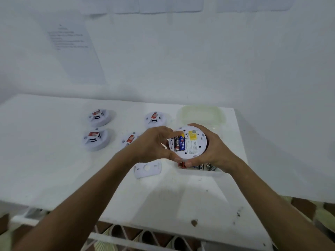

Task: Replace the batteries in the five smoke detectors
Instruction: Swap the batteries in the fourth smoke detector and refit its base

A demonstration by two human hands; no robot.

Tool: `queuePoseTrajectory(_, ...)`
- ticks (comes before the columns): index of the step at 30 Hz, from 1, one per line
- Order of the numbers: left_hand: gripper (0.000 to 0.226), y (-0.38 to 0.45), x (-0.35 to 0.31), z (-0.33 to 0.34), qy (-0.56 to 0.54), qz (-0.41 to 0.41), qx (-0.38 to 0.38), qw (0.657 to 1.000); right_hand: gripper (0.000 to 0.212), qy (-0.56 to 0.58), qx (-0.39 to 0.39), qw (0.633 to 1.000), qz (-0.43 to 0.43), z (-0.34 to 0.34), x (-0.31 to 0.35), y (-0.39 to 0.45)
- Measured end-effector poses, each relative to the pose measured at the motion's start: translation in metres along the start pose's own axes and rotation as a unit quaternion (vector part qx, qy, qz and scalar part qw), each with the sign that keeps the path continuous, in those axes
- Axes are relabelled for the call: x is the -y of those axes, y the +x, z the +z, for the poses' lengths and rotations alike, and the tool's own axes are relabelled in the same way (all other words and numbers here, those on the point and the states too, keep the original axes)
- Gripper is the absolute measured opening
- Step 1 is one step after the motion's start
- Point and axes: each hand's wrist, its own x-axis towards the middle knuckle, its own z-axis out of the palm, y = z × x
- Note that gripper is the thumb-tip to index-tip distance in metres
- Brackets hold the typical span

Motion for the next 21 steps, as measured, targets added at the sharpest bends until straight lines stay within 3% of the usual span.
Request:
queuePoseTrajectory(8, 0.065, -0.033, 0.023, -0.011, 0.017, -0.017, -0.020, 1.000, 0.093, 0.003, 0.038, 0.999, -0.005, 0.034, 0.003, 0.018)
queuePoseTrajectory(15, 0.077, -0.056, 0.047, -0.013, -0.084, -0.070, -0.087, 0.990, 0.093, 0.005, 0.054, 0.998, -0.017, 0.043, 0.009, 0.032)
queuePoseTrajectory(18, 0.067, -0.069, 0.071, -0.006, -0.013, -0.141, -0.096, 0.985, 0.091, -0.001, 0.052, 0.999, -0.007, 0.036, 0.003, 0.032)
queuePoseTrajectory(21, 0.067, -0.076, 0.094, 0.006, 0.082, -0.204, -0.051, 0.974, 0.090, -0.008, 0.056, 0.998, -0.001, 0.032, 0.001, 0.031)
